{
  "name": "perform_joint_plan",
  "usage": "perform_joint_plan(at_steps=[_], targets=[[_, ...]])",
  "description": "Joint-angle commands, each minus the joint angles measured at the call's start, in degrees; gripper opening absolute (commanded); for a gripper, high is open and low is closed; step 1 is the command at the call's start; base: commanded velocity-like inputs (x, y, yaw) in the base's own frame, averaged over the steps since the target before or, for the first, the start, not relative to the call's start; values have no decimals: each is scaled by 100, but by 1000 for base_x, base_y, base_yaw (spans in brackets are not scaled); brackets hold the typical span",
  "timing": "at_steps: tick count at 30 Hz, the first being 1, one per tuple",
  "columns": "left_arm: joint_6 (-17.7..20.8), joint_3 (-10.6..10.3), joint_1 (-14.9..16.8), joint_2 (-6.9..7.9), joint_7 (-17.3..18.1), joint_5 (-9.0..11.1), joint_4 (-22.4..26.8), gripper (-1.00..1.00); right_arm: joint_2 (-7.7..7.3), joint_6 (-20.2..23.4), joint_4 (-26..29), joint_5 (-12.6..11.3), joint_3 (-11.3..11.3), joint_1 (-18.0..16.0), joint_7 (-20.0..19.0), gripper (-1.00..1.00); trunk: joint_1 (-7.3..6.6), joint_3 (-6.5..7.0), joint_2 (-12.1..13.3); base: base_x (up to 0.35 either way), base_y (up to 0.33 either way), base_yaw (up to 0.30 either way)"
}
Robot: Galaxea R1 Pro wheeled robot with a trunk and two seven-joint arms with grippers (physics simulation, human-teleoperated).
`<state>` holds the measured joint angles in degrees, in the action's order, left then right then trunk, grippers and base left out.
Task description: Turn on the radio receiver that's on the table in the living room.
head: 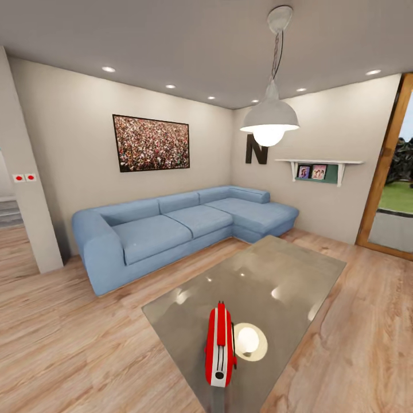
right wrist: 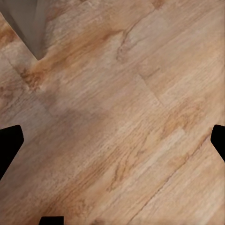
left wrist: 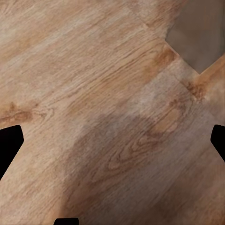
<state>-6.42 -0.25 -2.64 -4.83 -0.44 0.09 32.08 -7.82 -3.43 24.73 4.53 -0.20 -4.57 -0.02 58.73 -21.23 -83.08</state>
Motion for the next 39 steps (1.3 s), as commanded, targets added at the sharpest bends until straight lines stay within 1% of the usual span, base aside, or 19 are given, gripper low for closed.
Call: perform_joint_plan(at_steps=[1,6,28,32,36,39], targets=[[0,1,0,0,0,0,0,100,0,0,1,2,1,0,-2,100,0,0,0,0,0,-2],[0,-1,0,0,0,0,0,100,0,0,0,1,-4,0,-2,100,0,-19,0,0,0,0],[-3,-1,0,0,0,0,0,100,0,0,1,-12,-6,0,0,100,0,-214,0,0,0,0],[-20,-1,0,0,7,1,0,100,0,0,0,-11,-1,0,-2,100,0,-224,0,0,0,0],[-137,4,0,3,4,0,0,100,0,0,1,-9,-1,0,-1,100,0,-226,0,0,0,0],[-160,18,0,8,1,0,0,100,0,0,2,-7,1,0,0,100,0,-226,0,0,149,0]])
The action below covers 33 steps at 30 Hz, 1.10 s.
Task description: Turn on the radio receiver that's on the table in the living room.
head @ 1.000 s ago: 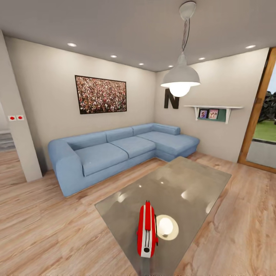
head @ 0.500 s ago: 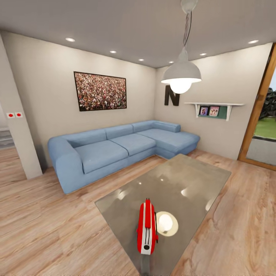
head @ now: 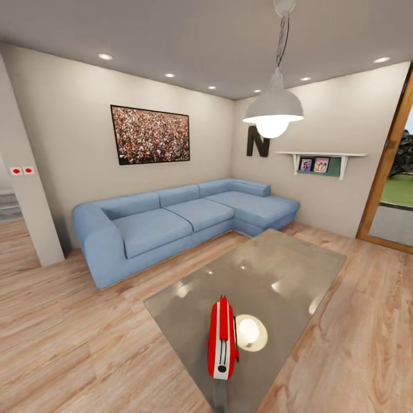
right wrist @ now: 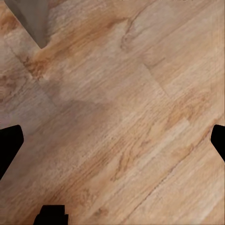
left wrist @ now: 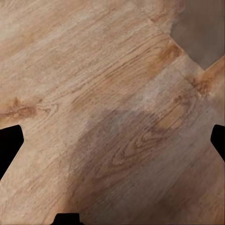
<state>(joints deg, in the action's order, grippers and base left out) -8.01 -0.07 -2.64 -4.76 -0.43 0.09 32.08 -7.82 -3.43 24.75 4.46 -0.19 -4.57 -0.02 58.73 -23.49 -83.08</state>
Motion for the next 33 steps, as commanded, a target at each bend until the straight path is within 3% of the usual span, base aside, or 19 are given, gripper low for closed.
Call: perform_joint_plan(at_steps=[1,12,33], targets=[[-3,3,0,0,0,0,0,100,0,0,0,-2,0,0,1,100,0,0,0,0,231,0],[1,7,0,1,-1,-12,0,100,0,0,0,2,1,0,0,100,0,0,0,70,244,0],[-12,-1,0,-4,2,-9,0,100,21,6,12,51,61,0,32,100,0,0,0,5,8,0]])
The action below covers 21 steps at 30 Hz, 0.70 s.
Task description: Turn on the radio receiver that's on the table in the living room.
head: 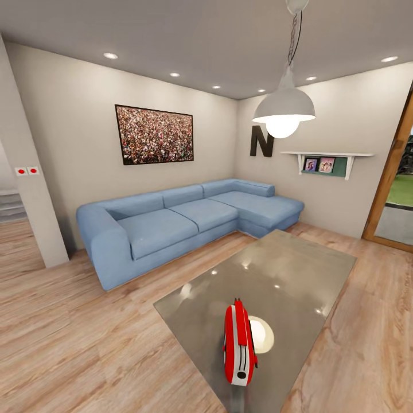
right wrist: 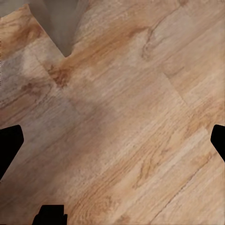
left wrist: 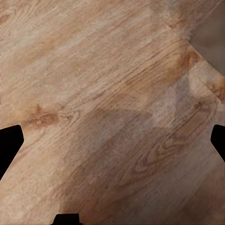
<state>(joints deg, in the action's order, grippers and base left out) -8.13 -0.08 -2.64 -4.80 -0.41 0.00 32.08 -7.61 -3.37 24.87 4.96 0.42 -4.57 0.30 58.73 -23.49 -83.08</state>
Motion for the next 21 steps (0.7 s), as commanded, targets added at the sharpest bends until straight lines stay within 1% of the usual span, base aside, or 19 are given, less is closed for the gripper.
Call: perform_joint_plan(at_steps=[1,2,5,6,7,9,10,13,15,16,17,19,21], targets=[[-2,3,0,6,-2,-4,0,100,18,3,62,27,60,0,-8,100,0,0,0,0,0,0],[-3,4,0,7,-2,-2,0,100,22,3,100,32,77,-2,-11,100,0,0,0,0,0,0],[-4,4,0,32,-3,-4,0,100,56,94,1008,10,123,-7,-19,100,0,0,0,0,0,0],[-4,4,0,36,-3,-6,0,100,77,270,1474,-4,130,-8,-20,100,0,0,0,0,0,0],[-5,5,0,39,-3,-8,0,100,158,782,2098,-11,139,-8,-21,100,0,0,0,0,0,0],[-5,2,0,38,-3,-8,0,100,260,1282,2726,-15,141,-9,-21,100,0,0,0,0,0,0],[-5,1,0,39,-3,-8,0,100,311,1445,3032,-17,145,-9,-21,100,0,0,0,0,0,0],[-5,0,0,39,-3,-12,0,100,402,1632,3514,-19,155,-9,-21,100,0,0,0,0,0,0],[-5,0,0,40,-3,-15,0,100,530,1771,3885,-20,170,-9,-21,100,0,0,0,0,0,0],[-5,-1,0,40,-3,-16,0,100,637,1914,4090,-18,231,-9,-21,100,0,0,0,0,0,0],[-5,-1,0,40,-3,-16,0,100,670,1975,4149,-17,268,-9,-21,100,0,0,0,0,0,0],[-5,-1,0,40,-3,-21,0,100,768,2253,4367,-16,466,-9,-24,100,0,0,0,0,0,0],[-5,-1,0,41,-3,-24,0,100,805,2414,4524,-19,619,-9,-27,100,0,0,0,0,0,0]])
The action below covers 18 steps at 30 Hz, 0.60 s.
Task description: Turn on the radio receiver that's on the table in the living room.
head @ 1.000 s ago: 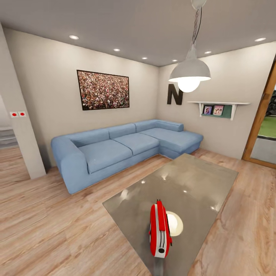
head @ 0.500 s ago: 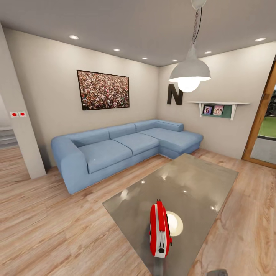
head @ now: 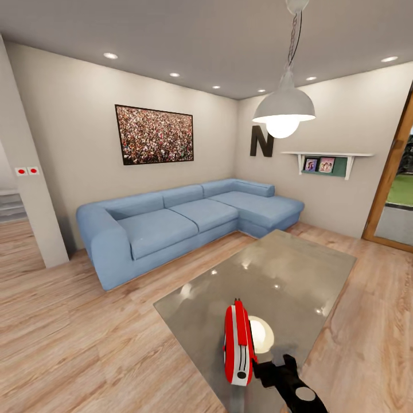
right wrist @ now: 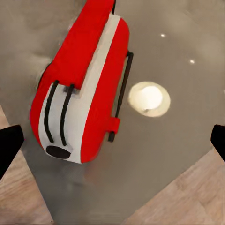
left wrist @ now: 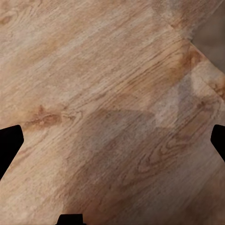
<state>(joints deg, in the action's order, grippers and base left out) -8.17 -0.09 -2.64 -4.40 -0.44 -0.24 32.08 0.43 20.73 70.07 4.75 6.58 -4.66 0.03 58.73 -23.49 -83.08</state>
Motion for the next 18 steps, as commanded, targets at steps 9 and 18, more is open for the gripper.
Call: perform_joint_plan(at_steps=[9,18], targets=[[0,1,0,-5,0,-16,0,100,131,201,1273,7,233,-2,12,100,0,0,0,0,0,0],[0,0,0,-1,0,-20,0,100,132,622,1462,-5,236,-371,-8,100,0,0,0,0,0,0]])
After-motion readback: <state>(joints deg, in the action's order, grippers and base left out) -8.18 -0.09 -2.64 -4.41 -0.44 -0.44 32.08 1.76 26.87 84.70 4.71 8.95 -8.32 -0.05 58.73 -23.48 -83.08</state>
